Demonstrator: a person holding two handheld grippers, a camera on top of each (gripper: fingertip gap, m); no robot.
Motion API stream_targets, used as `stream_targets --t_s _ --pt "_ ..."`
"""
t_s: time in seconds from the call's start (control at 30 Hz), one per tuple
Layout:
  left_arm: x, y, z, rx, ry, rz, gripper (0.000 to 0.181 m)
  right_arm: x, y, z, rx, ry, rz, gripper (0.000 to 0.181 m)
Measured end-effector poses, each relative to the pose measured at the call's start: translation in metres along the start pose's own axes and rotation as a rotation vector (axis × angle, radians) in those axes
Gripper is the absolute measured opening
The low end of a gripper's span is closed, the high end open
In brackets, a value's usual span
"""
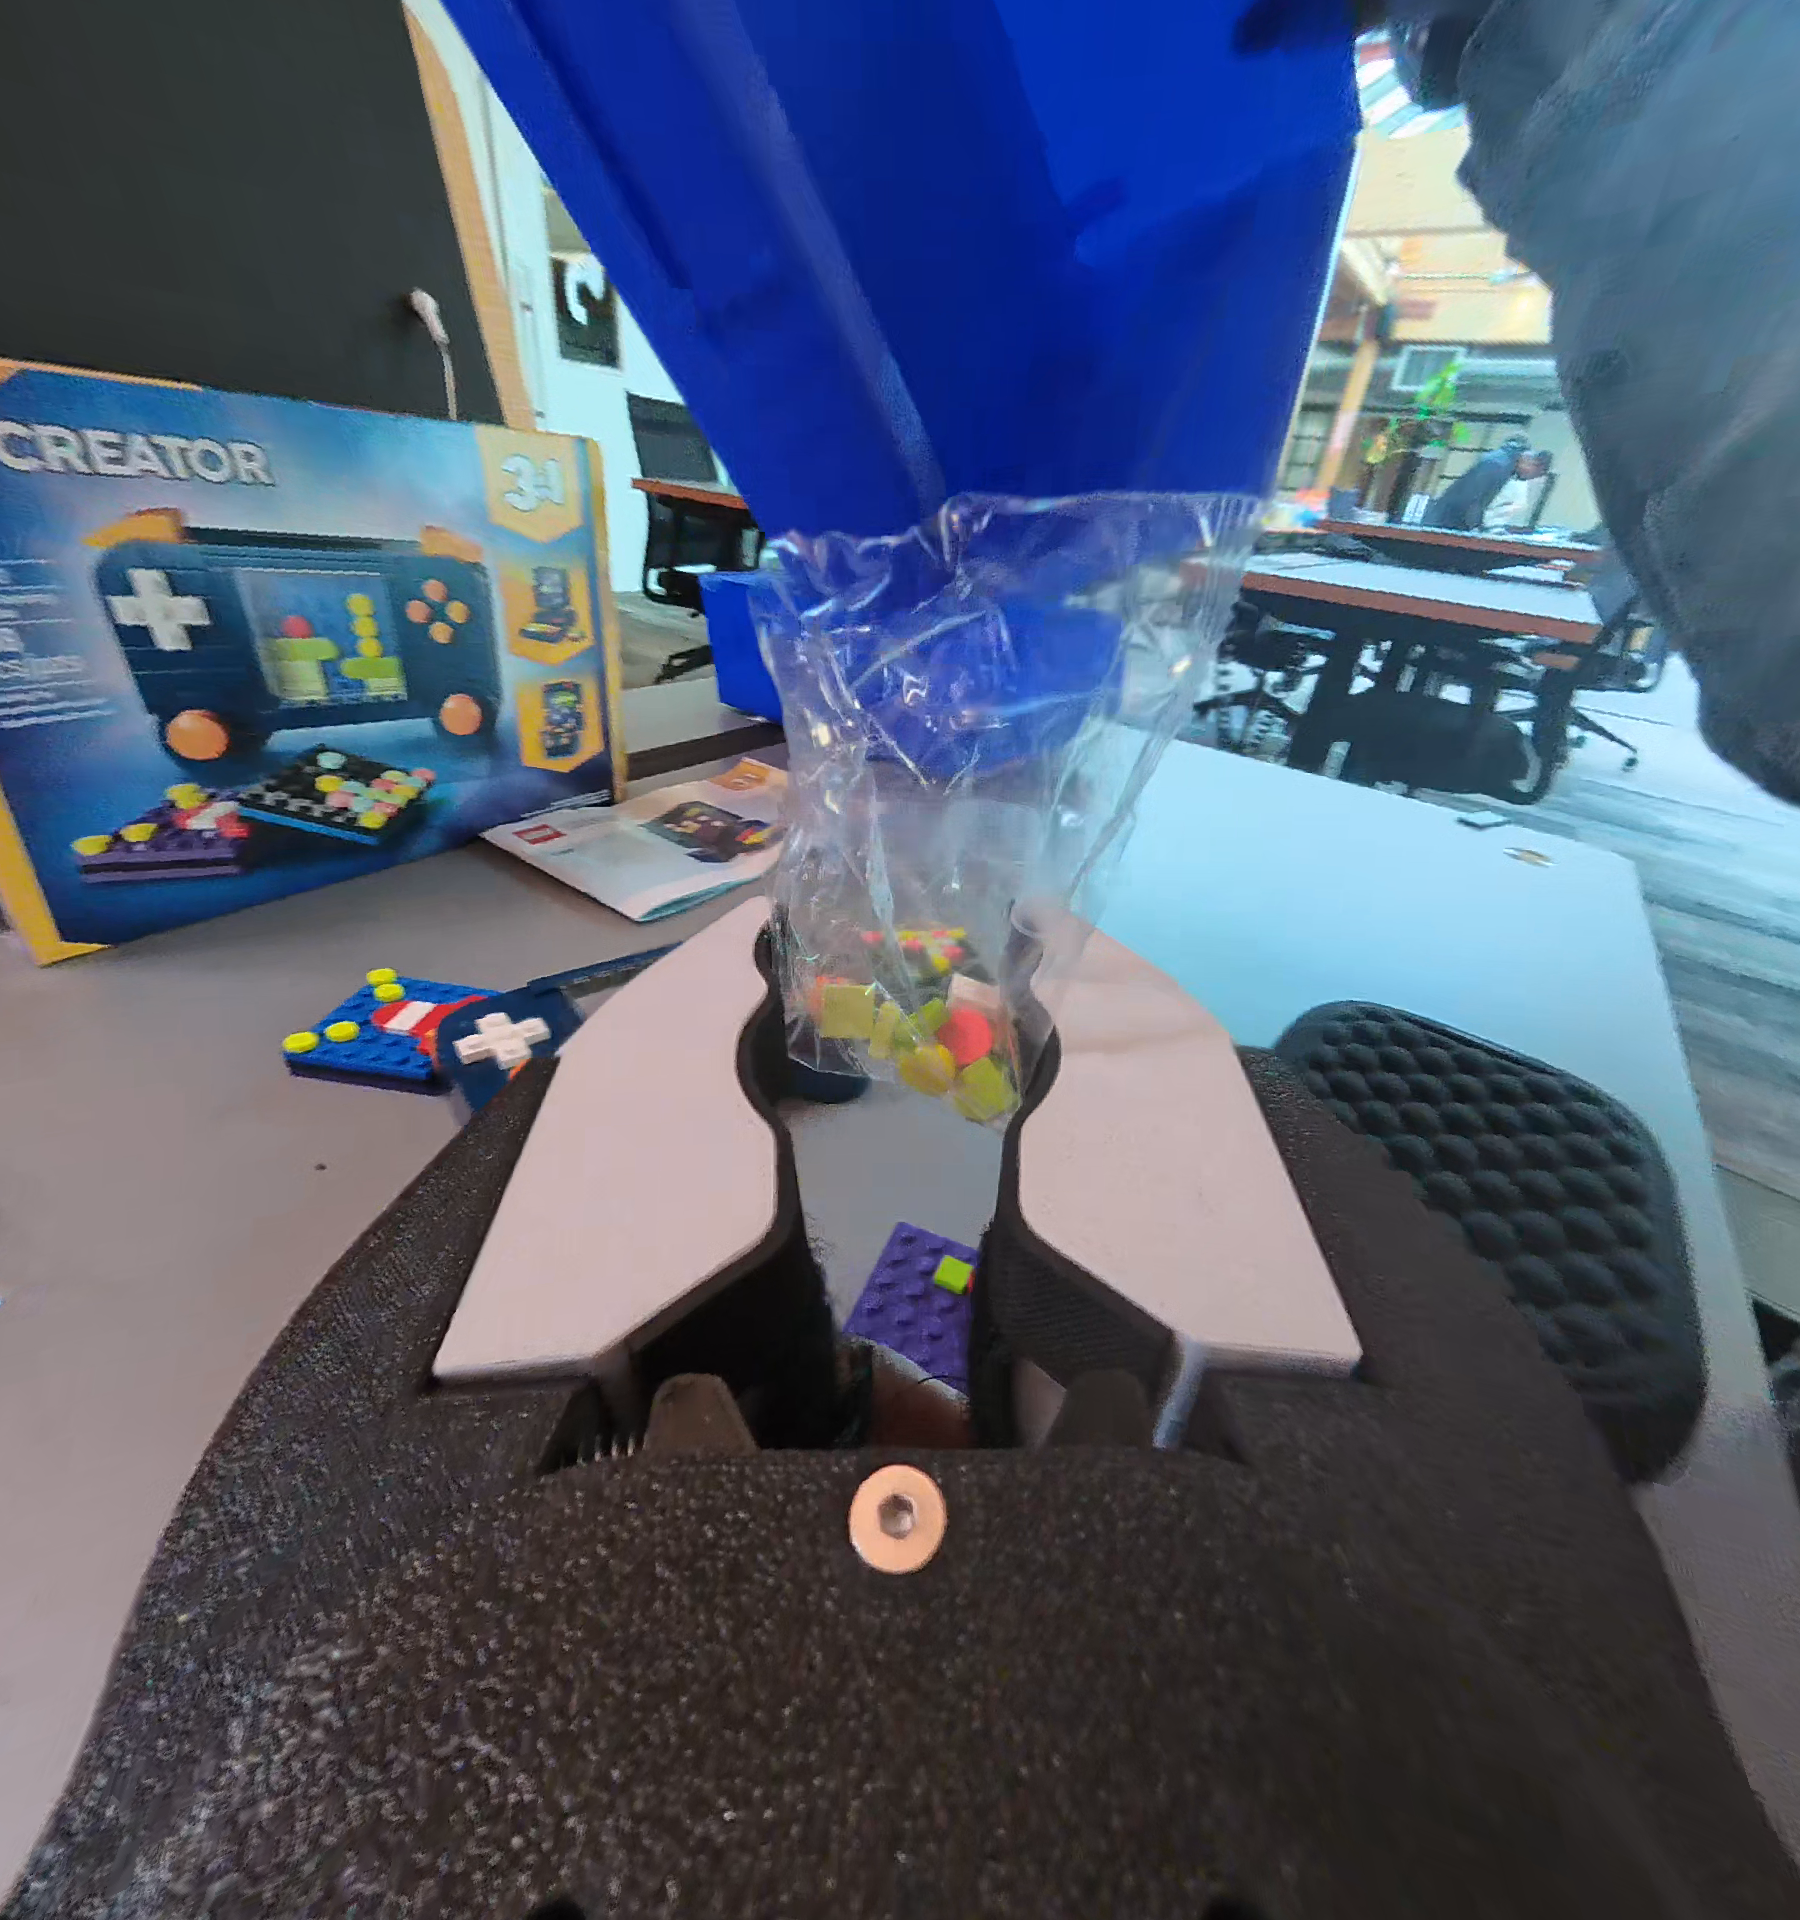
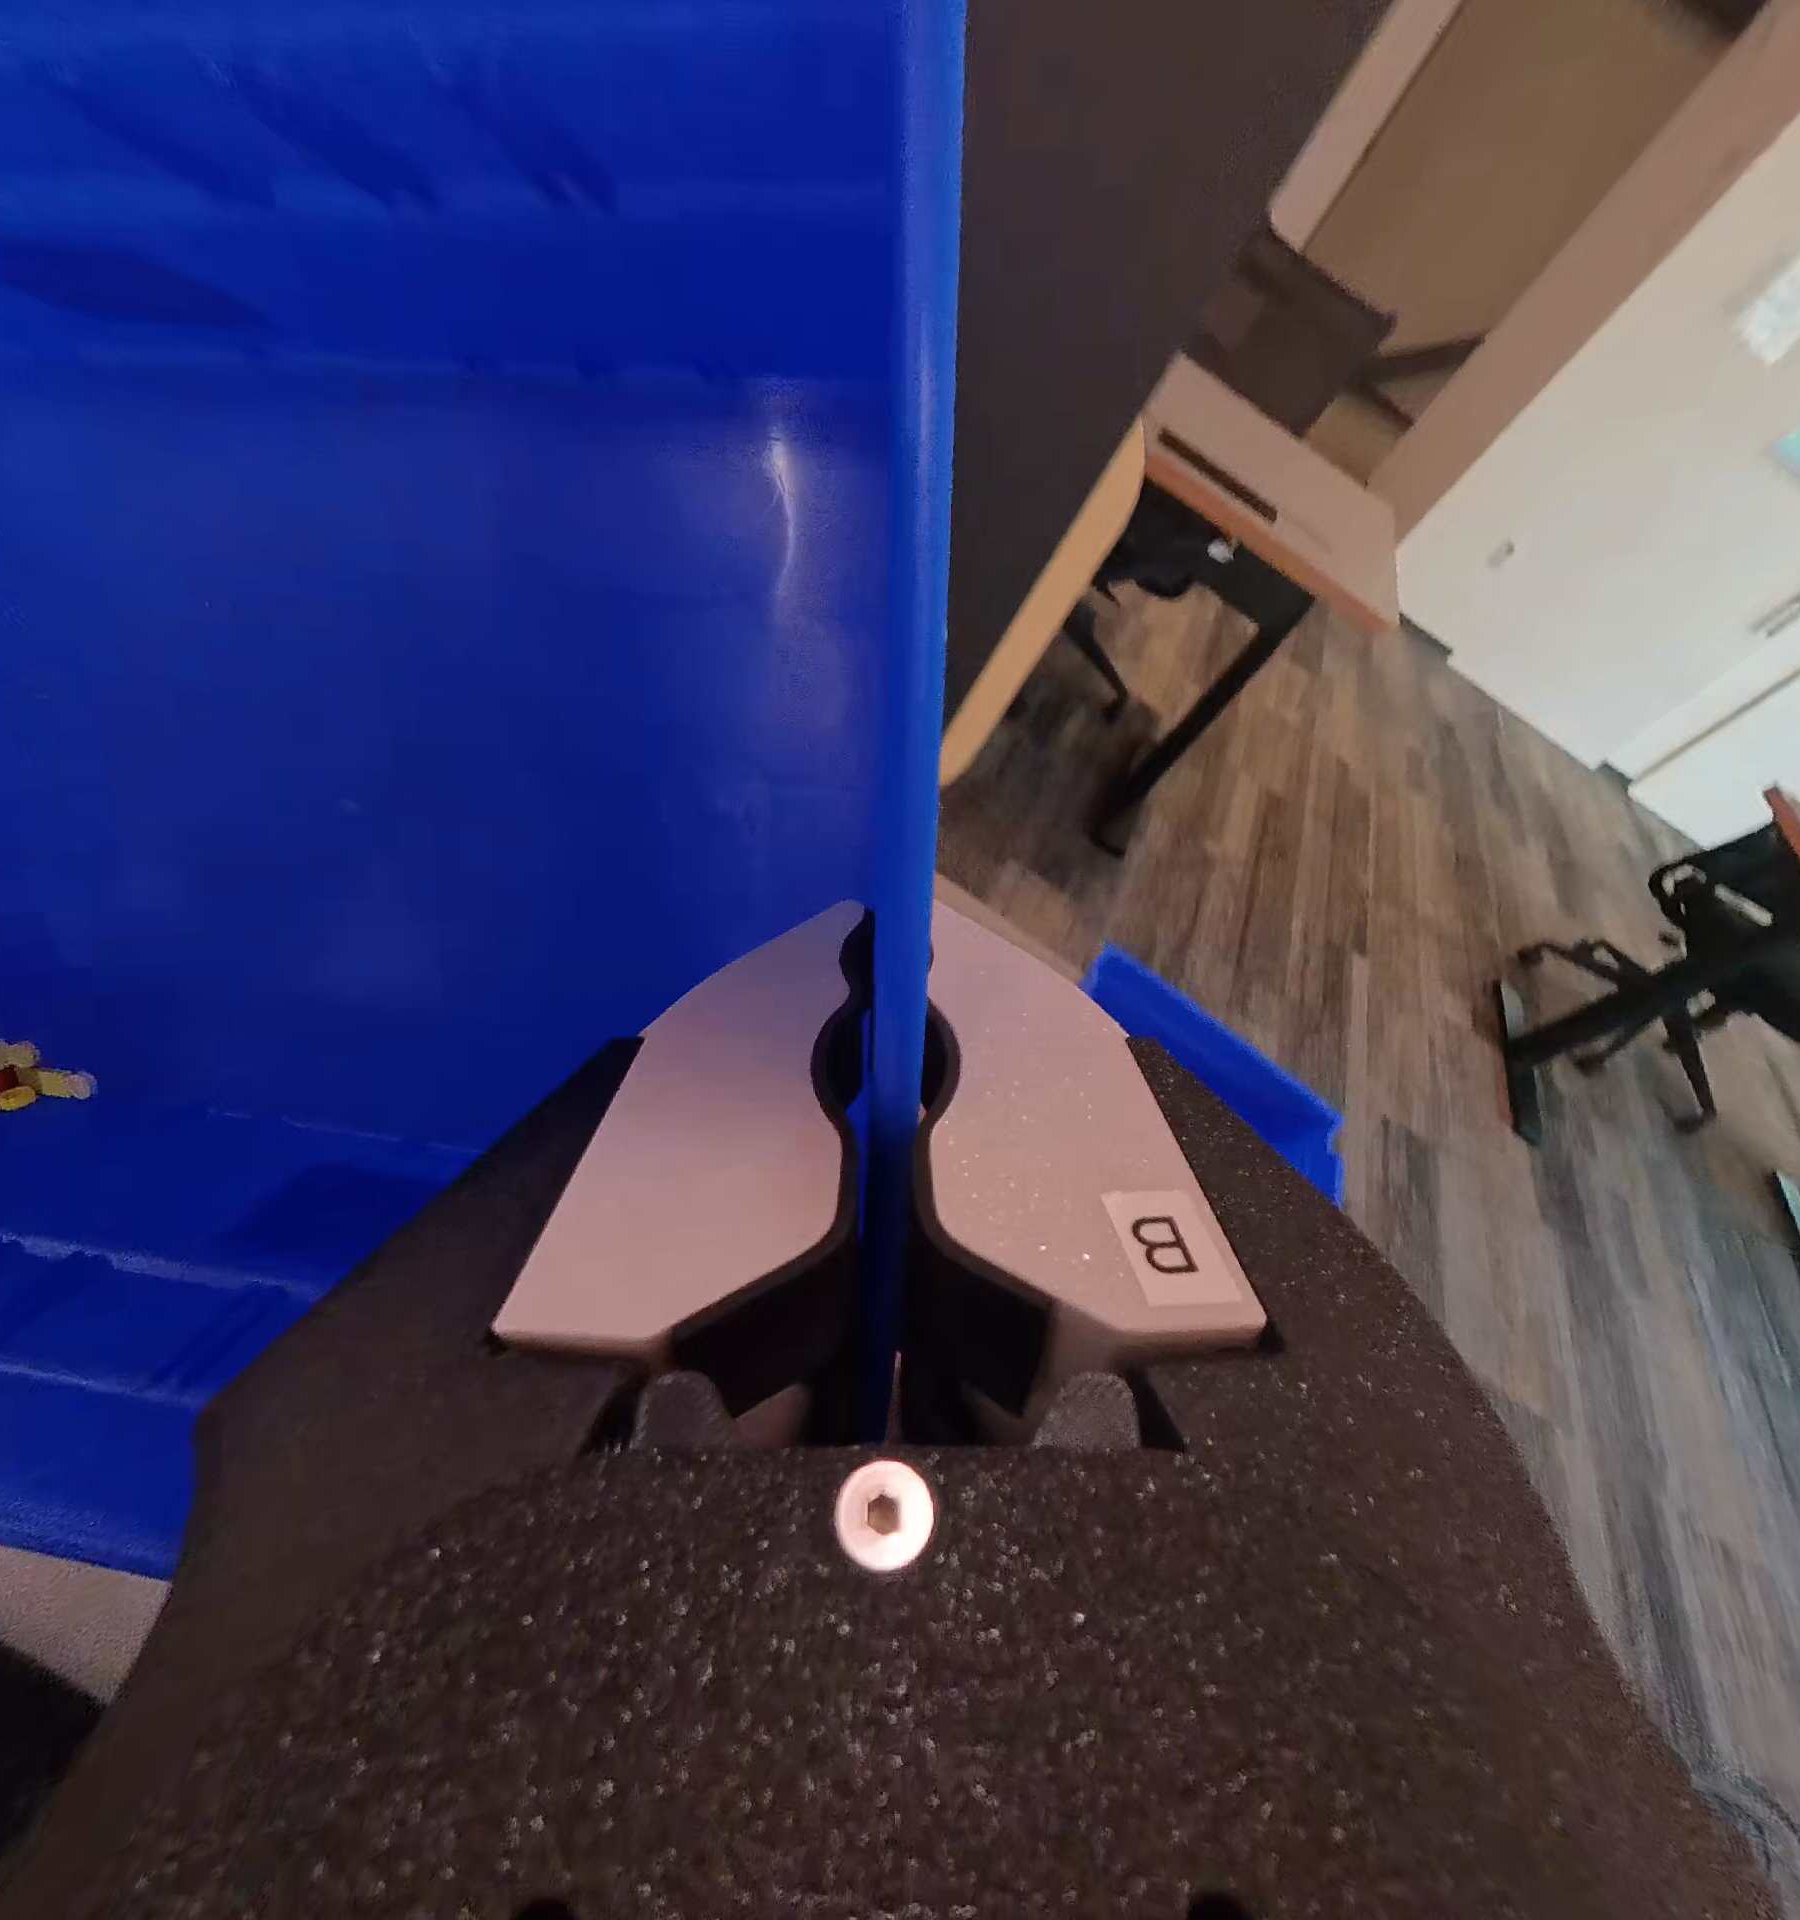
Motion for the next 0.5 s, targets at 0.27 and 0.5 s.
stream_targets --t_s 0.27,0.5 --pt "-0.004 -0.002 -0.003 -0.081 0.123 -0.019 0.038 -0.044 0.065 0.011 0.169 0.02 0.123 0.002" --pt "-0.01 -0.003 0.0 -0.095 0.183 0.005 0.038 -0.082 0.094 0.032 0.268 -0.037 0.253 0.002"
Point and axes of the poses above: each gripper's, where its closed fingertips meet, z back along the fingers, y out of its top, x = y × z across the jaws, the point moved 9 cm from there along z, back along the fingers, and after that the axes turned 13 degrees about -x, right-handed, at the moved point
